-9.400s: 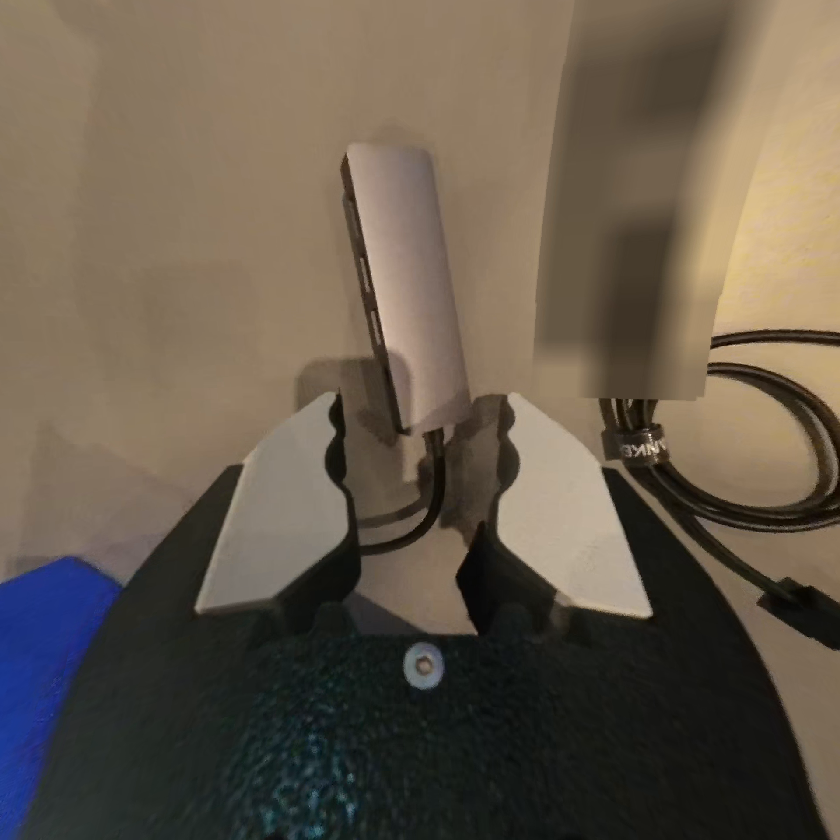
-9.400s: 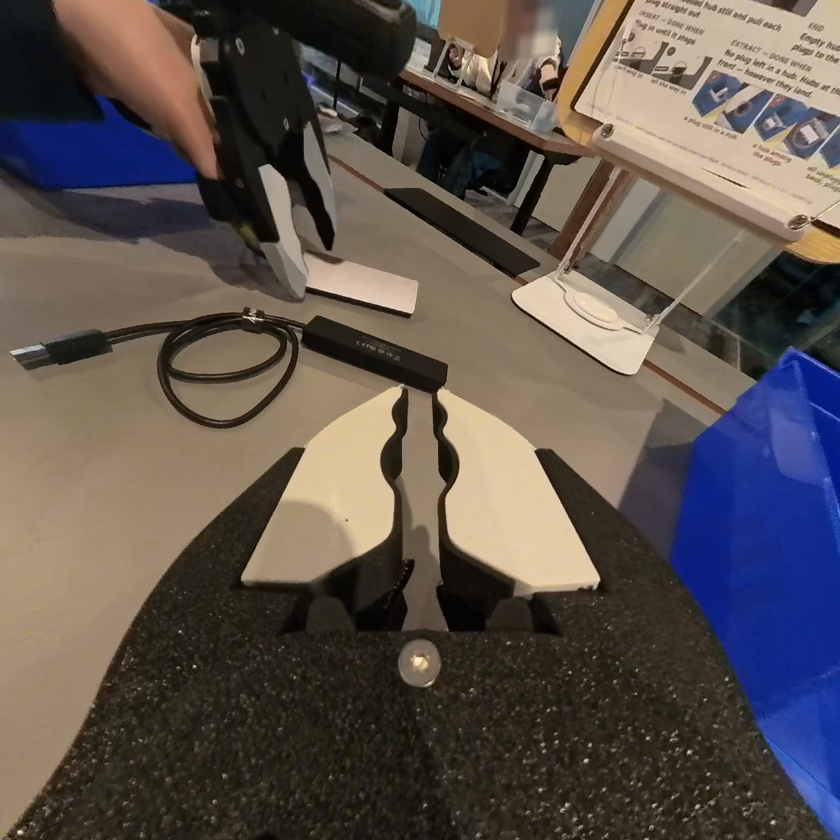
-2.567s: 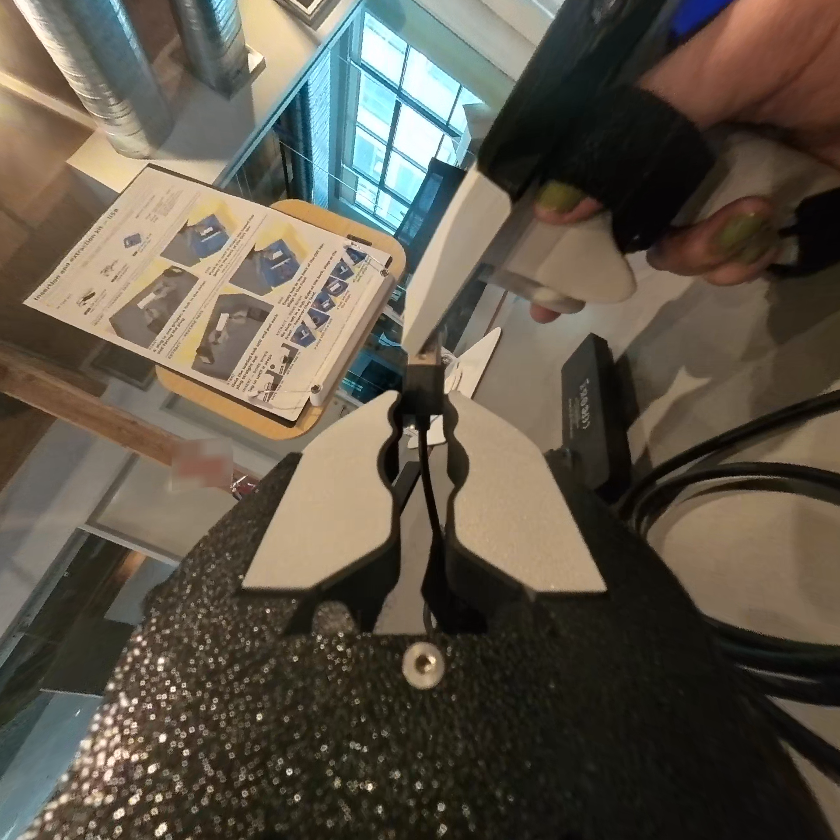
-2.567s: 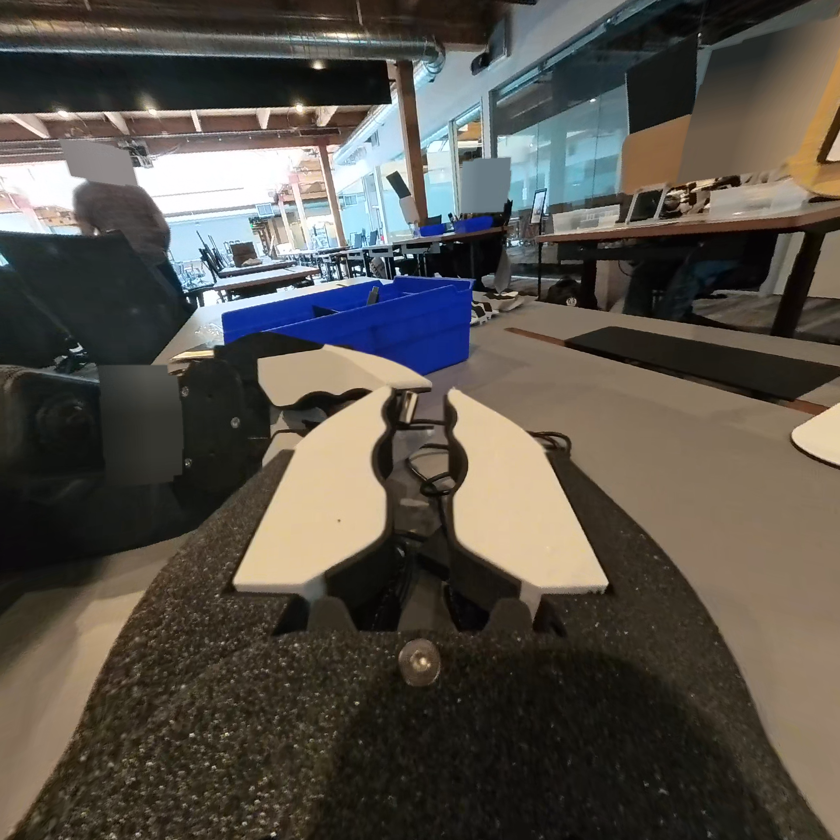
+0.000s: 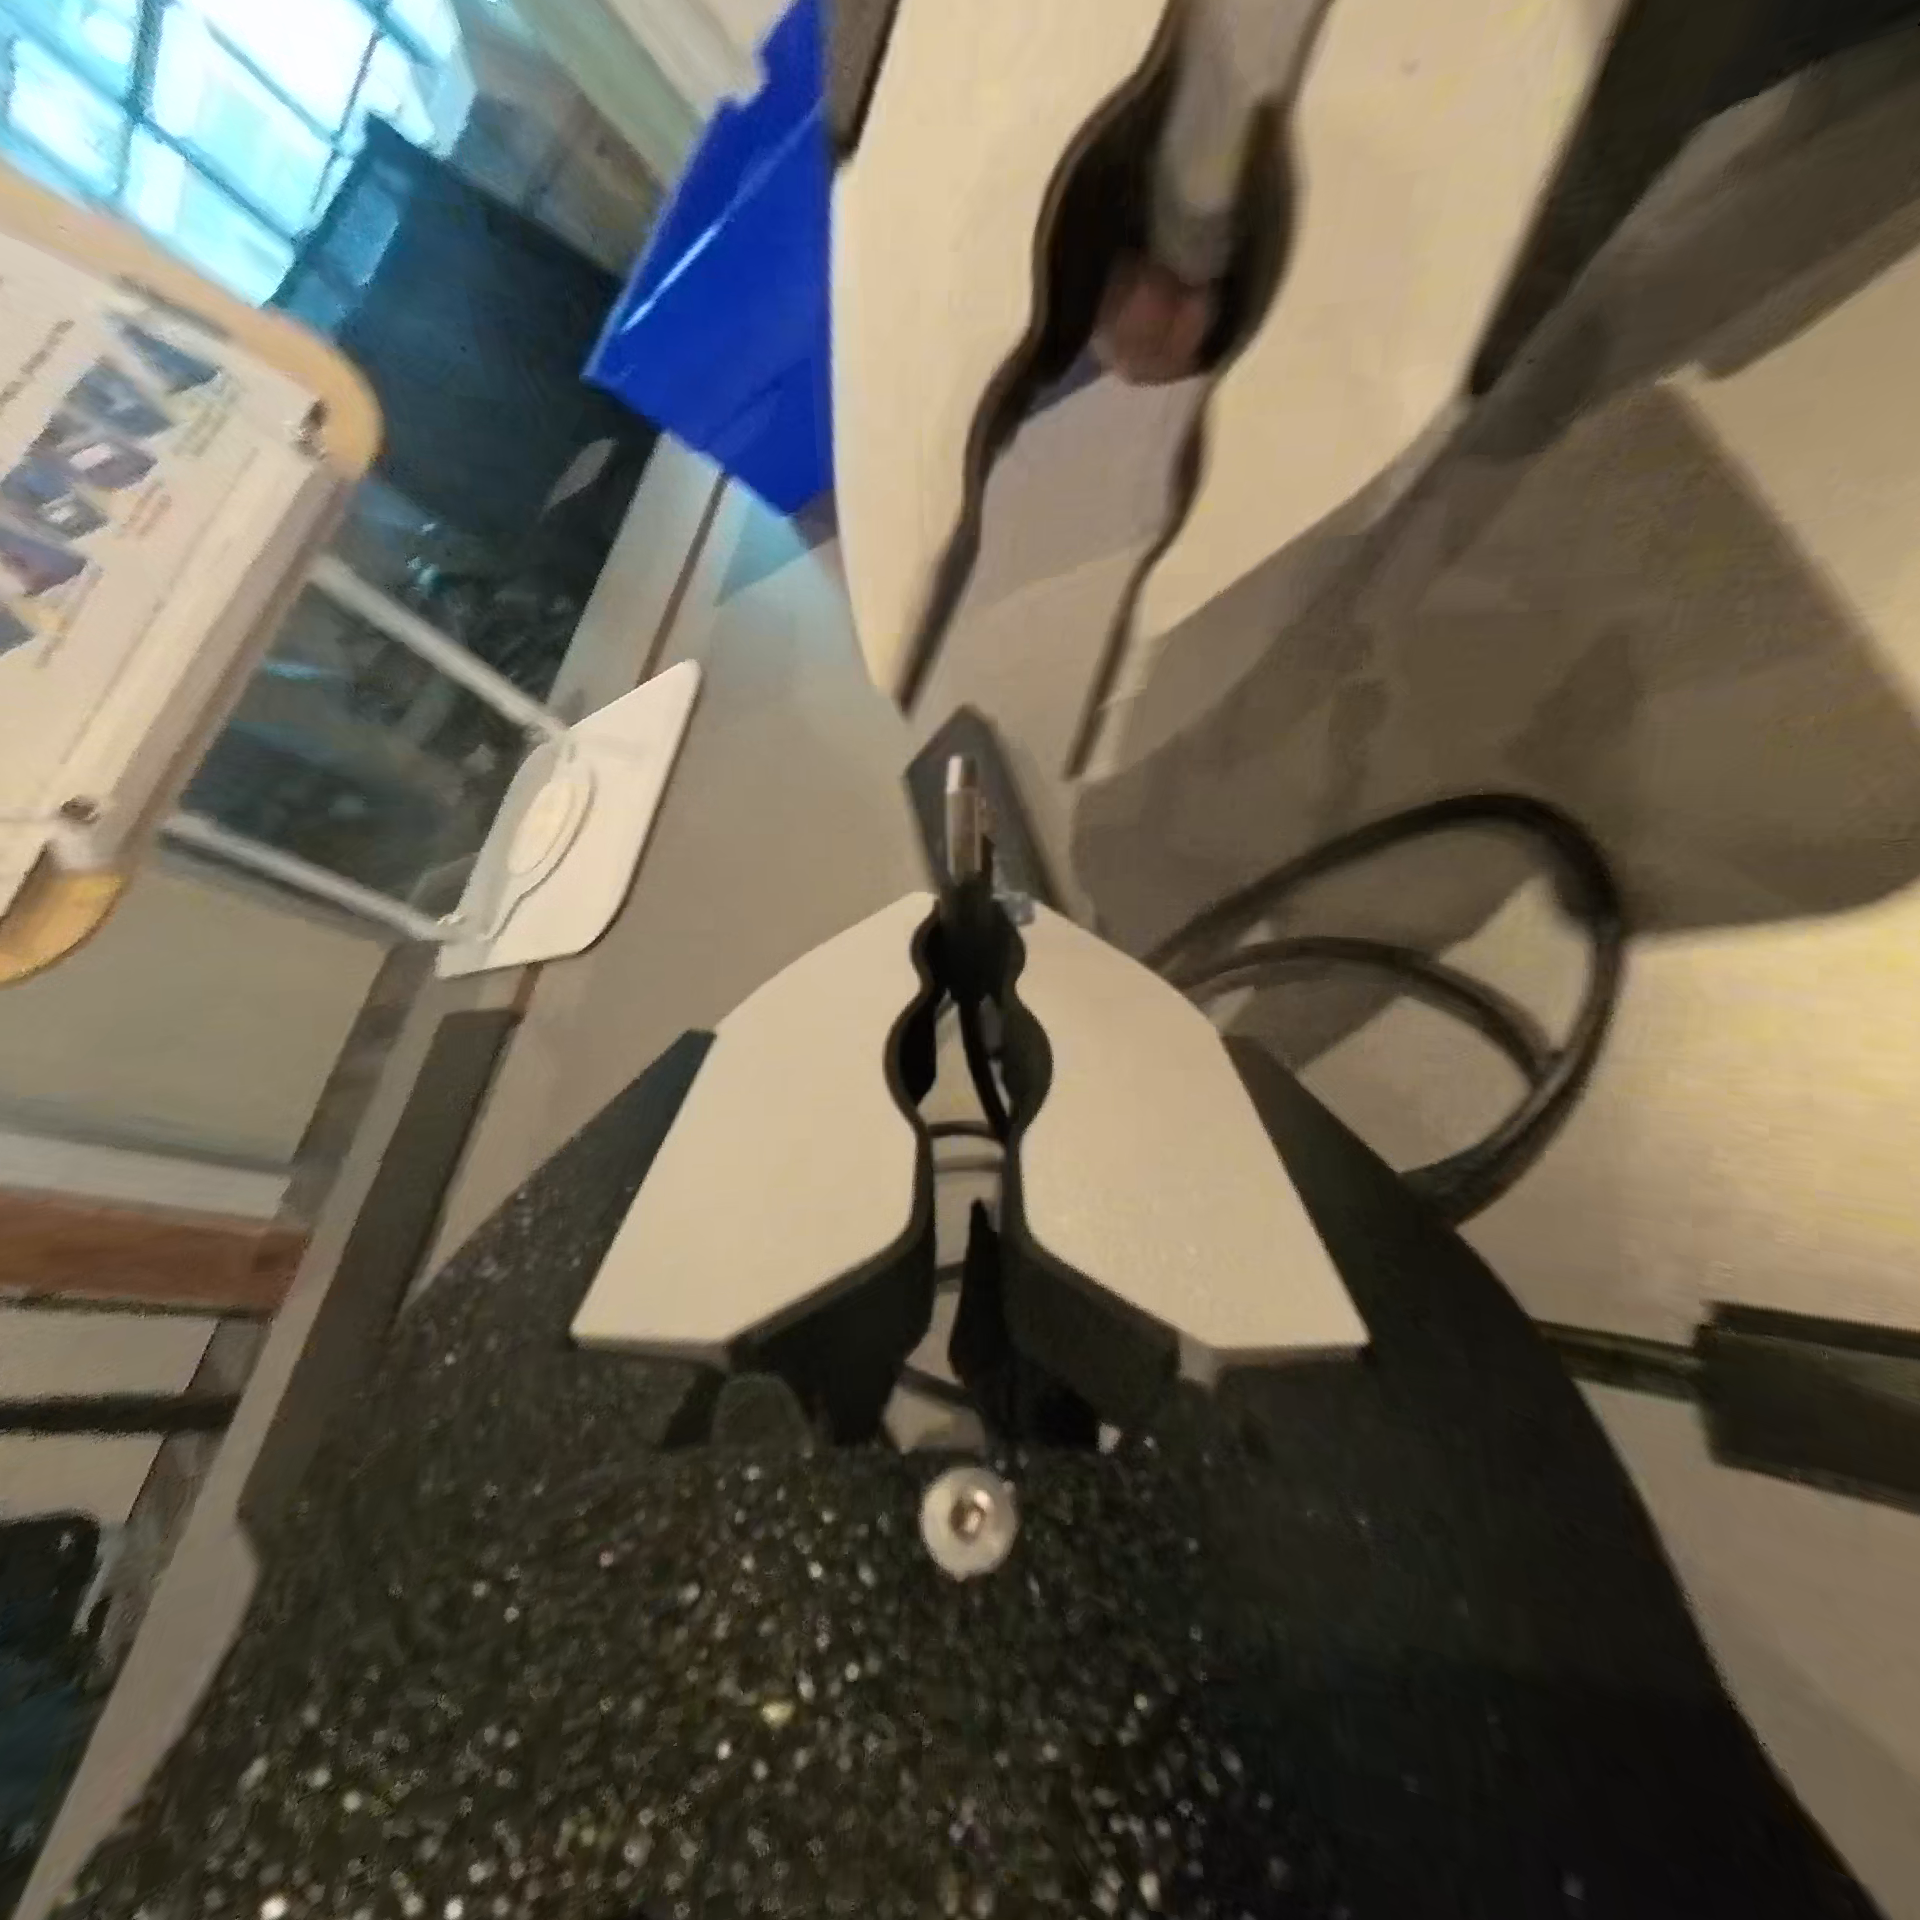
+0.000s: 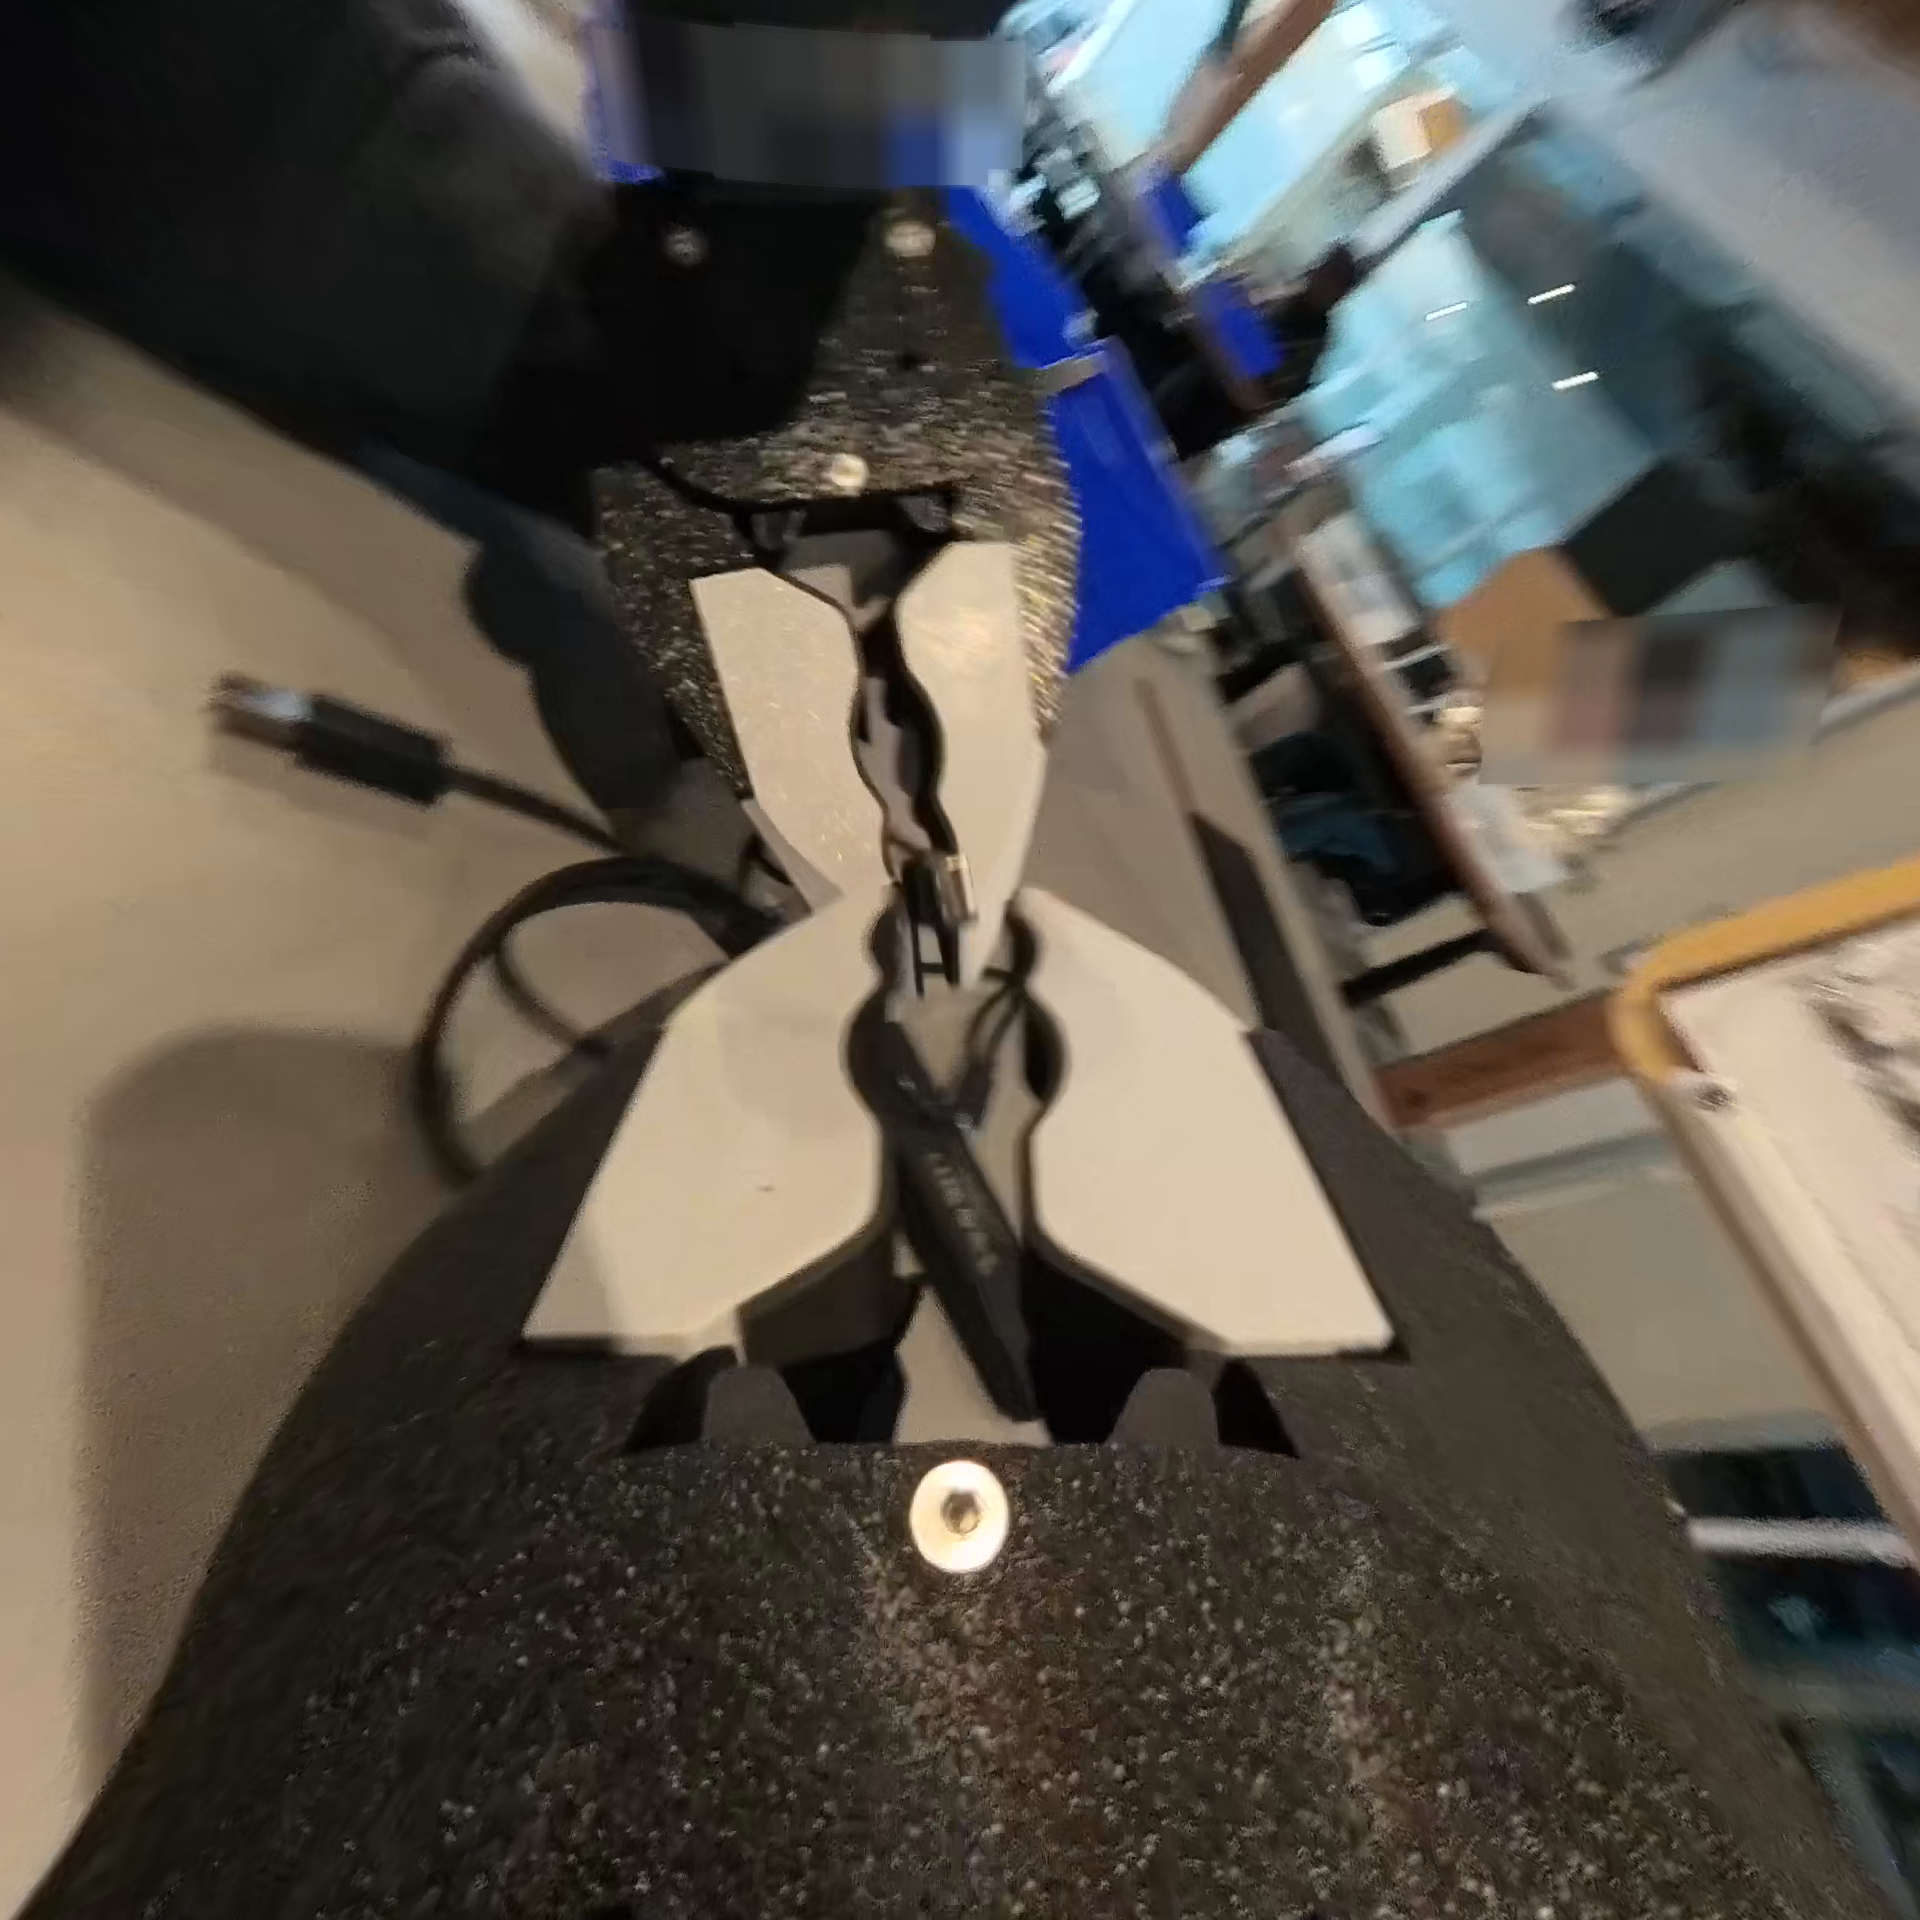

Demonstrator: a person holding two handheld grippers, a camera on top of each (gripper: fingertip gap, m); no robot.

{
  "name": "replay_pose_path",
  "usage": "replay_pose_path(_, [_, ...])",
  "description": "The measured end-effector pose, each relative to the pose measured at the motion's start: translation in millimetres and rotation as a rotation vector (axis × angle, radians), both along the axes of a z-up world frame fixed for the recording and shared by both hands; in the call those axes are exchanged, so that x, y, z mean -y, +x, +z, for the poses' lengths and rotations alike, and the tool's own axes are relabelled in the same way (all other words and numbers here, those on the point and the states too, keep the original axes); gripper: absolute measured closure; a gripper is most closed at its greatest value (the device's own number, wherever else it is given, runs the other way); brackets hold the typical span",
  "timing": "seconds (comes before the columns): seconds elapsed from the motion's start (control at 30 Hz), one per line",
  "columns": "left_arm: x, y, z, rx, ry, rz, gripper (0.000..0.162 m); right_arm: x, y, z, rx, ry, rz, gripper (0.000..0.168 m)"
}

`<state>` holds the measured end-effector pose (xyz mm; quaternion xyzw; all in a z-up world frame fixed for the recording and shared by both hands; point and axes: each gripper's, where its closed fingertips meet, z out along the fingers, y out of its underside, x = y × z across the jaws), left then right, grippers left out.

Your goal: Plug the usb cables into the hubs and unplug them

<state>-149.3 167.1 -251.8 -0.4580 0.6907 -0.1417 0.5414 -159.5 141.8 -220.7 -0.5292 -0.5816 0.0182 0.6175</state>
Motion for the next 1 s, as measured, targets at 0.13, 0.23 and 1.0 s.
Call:
replay_pose_path(0.13, [-35.6, -18.0, 12.0, 0.069, -0.002, 0.189, 0.155, -21.3, 24.1, 20.1, -0.209, -0.065, -0.122, 0.11])
replay_pose_path(0.23, [-55.9, -29.5, 9.4, 0.058, 0.002, 0.314, 0.155, -37.3, 46.0, 21.8, -0.333, -0.18, -0.217, 0.102])
replay_pose_path(1.0, [-60.4, -24.4, -40.7, -0.354, 0.099, 0.402, 0.155, -33.1, 79.9, -59.4, -0.739, -1.516, -0.493, 0.102])
